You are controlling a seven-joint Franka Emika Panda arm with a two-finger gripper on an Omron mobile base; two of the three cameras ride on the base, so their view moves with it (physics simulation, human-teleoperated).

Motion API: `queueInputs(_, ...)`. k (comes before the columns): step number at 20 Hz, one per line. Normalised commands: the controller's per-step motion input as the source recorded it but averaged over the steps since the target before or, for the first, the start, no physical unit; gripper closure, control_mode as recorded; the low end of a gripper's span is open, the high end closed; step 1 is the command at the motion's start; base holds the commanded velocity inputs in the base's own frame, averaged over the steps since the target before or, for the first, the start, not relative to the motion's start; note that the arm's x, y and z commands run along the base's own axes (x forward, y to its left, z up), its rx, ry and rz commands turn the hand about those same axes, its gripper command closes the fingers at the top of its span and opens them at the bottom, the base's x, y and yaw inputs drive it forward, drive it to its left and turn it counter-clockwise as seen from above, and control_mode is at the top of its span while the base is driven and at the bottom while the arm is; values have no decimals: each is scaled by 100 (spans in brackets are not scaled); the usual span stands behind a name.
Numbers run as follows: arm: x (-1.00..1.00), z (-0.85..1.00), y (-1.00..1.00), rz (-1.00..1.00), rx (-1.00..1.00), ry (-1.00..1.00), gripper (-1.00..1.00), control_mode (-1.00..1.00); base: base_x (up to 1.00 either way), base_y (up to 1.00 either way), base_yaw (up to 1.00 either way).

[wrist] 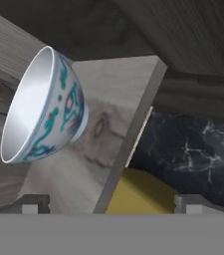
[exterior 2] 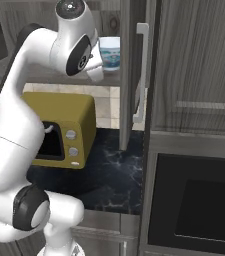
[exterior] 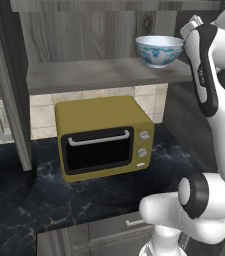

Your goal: Move the bowls from the cabinet to the plates on the dining table.

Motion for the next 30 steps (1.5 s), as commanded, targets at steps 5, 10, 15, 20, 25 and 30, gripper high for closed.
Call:
queueInputs(5,51,0,-3,0,6,0,-100,-100,0,0,0)
queueInputs(10,53,-1,0,0,1,-1,-100,-100,0,0,0)
queueInputs(15,74,0,0,0,3,0,-100,-100,0,0,0)
queueInputs(20,74,0,0,0,2,0,-100,-100,0,0,0)
queueInputs(25,64,0,-4,0,5,2,-100,-100,0,0,0)
queueInputs(30,9,0,0,0,5,4,-100,-100,0,0,0)
